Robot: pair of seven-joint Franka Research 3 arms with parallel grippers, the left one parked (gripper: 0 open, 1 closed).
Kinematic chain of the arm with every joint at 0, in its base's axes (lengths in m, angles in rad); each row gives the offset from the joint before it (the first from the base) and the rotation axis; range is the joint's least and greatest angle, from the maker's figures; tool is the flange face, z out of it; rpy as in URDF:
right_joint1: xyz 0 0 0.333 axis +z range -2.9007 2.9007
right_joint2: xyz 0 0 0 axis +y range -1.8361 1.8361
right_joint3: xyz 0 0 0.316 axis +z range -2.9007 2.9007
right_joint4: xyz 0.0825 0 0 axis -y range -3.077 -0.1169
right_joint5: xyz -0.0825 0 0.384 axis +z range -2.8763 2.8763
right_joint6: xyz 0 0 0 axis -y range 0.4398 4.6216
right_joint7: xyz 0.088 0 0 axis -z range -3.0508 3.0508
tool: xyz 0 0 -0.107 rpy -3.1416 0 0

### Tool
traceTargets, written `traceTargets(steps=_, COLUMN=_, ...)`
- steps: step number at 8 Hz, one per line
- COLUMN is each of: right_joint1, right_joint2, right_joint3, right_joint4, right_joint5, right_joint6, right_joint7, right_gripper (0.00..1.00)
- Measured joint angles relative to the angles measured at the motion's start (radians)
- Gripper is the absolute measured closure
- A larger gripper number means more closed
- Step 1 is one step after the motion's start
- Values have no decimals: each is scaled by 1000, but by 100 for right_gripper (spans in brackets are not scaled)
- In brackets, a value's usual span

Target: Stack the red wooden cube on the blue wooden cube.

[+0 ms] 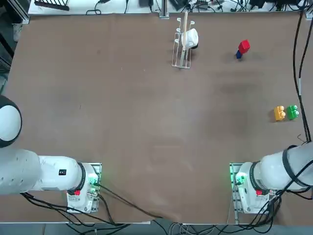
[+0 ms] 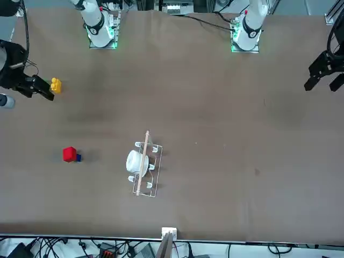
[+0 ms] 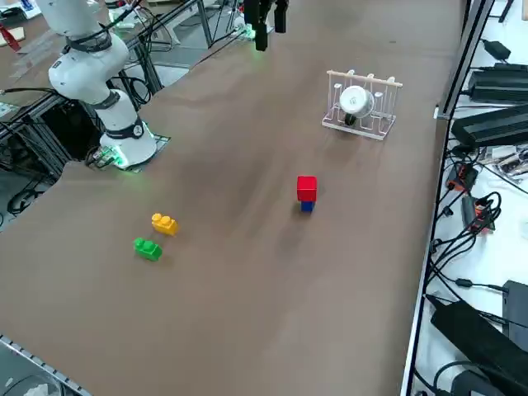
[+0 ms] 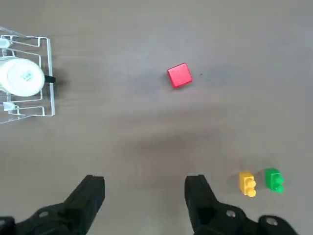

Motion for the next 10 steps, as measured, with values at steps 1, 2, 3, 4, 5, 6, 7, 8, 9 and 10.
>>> traceTargets(steps=1, right_joint1=0, right_joint2=0, right_joint3=-2, right_joint4=0, right_joint5=1, right_joint6=0, right_joint7=0, right_gripper=0)
traceTargets(steps=2, right_joint1=-1, right_joint2=0, right_joint3=-3, right_joint4=0, right_joint5=2, right_joint6=0, right_joint7=0, right_gripper=0)
traceTargets(steps=3, right_joint1=-1, right_joint2=0, right_joint3=-3, right_joint4=0, right_joint5=2, right_joint6=0, right_joint7=0, right_gripper=0)
traceTargets(steps=4, right_joint1=-1, right_joint2=0, right_joint3=-3, right_joint4=0, right_joint5=2, right_joint6=0, right_joint7=0, right_gripper=0)
traceTargets(steps=5, right_joint1=-1, right_joint2=0, right_joint3=-3, right_joint4=0, right_joint5=2, right_joint6=0, right_joint7=0, right_gripper=0)
traceTargets(steps=6, right_joint1=-1, right_joint2=0, right_joint3=-3, right_joint4=0, right_joint5=2, right_joint6=0, right_joint7=0, right_gripper=0)
traceTargets(steps=7, right_joint1=-1, right_joint2=2, right_joint3=-3, right_joint4=-3, right_joint5=2, right_joint6=0, right_joint7=-1, right_gripper=0)
traceTargets(steps=8, right_joint1=-1, right_joint2=9, right_joint3=-3, right_joint4=-7, right_joint5=2, right_joint6=0, right_joint7=-1, right_gripper=0)
traceTargets(steps=9, right_joint1=-1, right_joint2=25, right_joint3=-4, right_joint4=-11, right_joint5=2, right_joint6=-1, right_joint7=-1, right_gripper=0)
traceTargets(steps=10, right_joint1=-1, right_joint2=51, right_joint3=-4, right_joint4=-13, right_joint5=2, right_joint6=1, right_joint7=-1, right_gripper=0)
